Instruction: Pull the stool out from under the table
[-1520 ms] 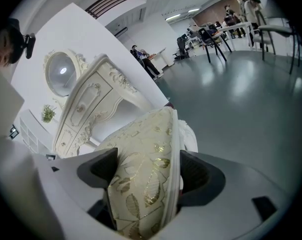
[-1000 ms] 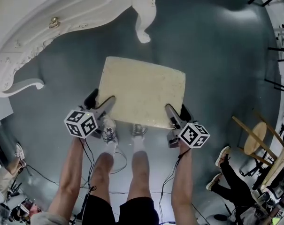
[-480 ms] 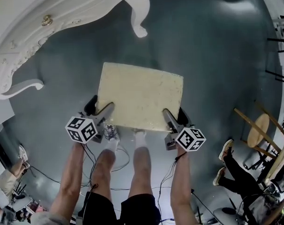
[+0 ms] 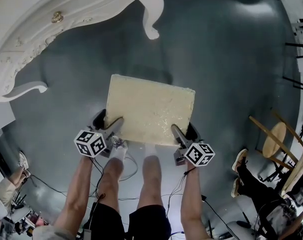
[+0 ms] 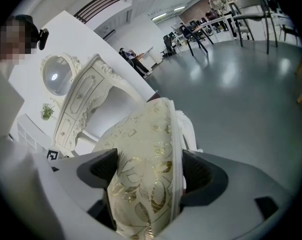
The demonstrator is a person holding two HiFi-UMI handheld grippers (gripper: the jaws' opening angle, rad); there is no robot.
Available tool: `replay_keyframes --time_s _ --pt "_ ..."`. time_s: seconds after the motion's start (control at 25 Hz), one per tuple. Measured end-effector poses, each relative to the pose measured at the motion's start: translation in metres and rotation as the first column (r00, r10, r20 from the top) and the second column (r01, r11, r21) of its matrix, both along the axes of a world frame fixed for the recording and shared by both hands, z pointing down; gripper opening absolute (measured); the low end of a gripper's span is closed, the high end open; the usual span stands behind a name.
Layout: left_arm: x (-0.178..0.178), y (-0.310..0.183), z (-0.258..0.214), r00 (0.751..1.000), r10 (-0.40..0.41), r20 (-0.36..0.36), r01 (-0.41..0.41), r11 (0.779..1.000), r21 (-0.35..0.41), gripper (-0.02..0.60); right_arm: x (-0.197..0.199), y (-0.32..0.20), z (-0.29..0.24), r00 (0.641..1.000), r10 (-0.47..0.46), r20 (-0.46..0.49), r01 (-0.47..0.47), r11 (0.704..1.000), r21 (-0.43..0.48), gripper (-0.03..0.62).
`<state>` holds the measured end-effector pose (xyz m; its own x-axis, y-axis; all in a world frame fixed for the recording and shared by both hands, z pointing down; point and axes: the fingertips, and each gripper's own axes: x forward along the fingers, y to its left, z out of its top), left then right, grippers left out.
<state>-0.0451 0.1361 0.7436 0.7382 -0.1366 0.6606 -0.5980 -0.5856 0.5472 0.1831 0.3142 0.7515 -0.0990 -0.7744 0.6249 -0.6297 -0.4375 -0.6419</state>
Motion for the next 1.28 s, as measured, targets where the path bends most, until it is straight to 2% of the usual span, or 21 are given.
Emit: replay_keyframes --time_s 0.36,0.68,0.96,1.28 --pt "-0.012 0.015 0.008 1.0 0.005 0.003 -0.005 1.0 -0.028 0.391 -0.013 0.014 0.007 1.0 -0.015 0.013 0.015 1.0 -0.004 0.403" --pt "-0.025 0.029 0.018 0.999 0.035 0.014 -0.034 0.996 -0.085 0.391 -0.028 0.028 0.016 0.998 -0.045 0.043 0.046 0.999 -0.023 0.403" --pt "-0.034 0.046 0.03 0.998 0.06 0.0 -0.059 0.98 -0.192 0.397 -0.04 0.042 0.022 0.995 -0.066 0.07 0.069 0.997 -0.031 0.403" --pt "-0.034 0.047 0.03 0.998 0.06 0.007 -0.058 0.98 -0.191 0.399 -0.04 0.042 0.022 0.996 -0.066 0.068 0.069 0.997 -0.042 0.403"
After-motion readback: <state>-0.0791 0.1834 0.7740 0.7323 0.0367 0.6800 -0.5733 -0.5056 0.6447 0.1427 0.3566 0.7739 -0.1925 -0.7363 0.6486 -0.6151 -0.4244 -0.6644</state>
